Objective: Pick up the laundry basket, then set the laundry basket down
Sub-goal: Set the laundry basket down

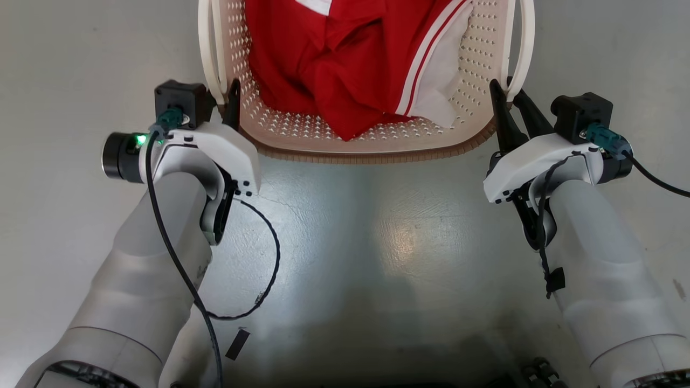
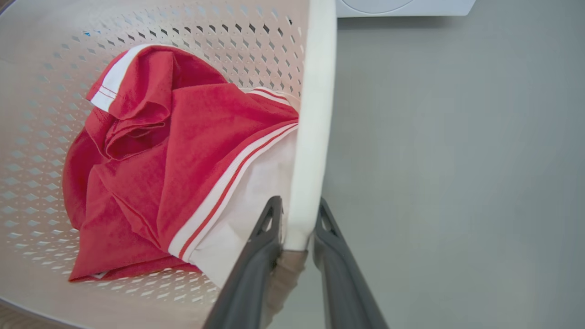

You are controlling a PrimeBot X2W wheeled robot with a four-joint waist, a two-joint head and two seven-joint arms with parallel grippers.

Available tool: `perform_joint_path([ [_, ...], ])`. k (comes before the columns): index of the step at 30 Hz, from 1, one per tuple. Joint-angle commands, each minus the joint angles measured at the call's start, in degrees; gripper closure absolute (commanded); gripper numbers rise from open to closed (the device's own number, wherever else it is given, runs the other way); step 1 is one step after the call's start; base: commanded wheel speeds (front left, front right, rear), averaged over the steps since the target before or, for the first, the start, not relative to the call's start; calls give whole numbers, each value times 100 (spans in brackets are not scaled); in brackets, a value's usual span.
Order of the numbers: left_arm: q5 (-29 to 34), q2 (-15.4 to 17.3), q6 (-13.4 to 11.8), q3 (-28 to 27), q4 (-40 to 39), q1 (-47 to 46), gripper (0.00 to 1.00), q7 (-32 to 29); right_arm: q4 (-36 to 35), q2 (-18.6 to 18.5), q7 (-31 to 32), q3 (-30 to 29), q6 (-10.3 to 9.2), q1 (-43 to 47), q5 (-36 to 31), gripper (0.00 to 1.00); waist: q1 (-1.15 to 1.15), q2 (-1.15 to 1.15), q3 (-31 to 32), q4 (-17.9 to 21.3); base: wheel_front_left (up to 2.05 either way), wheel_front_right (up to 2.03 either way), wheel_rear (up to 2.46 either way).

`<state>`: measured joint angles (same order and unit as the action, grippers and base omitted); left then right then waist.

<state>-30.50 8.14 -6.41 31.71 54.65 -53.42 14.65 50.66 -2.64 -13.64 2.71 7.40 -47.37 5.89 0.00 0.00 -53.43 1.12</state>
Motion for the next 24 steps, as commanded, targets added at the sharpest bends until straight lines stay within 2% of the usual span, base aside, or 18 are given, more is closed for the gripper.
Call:
perform_joint_path([
  [1,132,317,-4,-169,-20,32,100,34,-116,-23,-135,35,9,70,-24,100,0,0,-17,12,0,0,0],
  [15,522,222,136,-523,177,-35,100,35,-95,-23,-136,23,9,57,31,100,0,0,-66,79,0,0,0],
  [16,545,216,141,-545,183,-41,100,35,-91,-23,-136,-10,9,50,27,87,0,0,-69,81,0,0,0],
  [17,567,212,150,-567,187,-49,100,35,-74,-23,-136,-67,9,44,20,52,0,0,-72,84,0,0,0],
  [18,595,207,162,-585,183,-56,84,35,-48,-23,-136,-98,9,37,17,0,0,0,-74,82,0,0,0],
  [20,598,181,170,-664,204,-49,18,35,-86,-23,-136,-186,9,26,-41,0,0,0,-75,86,0,0,0],
  [21,575,152,169,-717,239,-35,0,35,-104,-23,-136,-224,9,36,-55,0,0,0,-69,86,0,0,0],
  [24,570,94,180,-804,349,-24,0,35,-126,-23,-136,-299,9,80,-63,0,0,0,-48,93,0,0,0],
])
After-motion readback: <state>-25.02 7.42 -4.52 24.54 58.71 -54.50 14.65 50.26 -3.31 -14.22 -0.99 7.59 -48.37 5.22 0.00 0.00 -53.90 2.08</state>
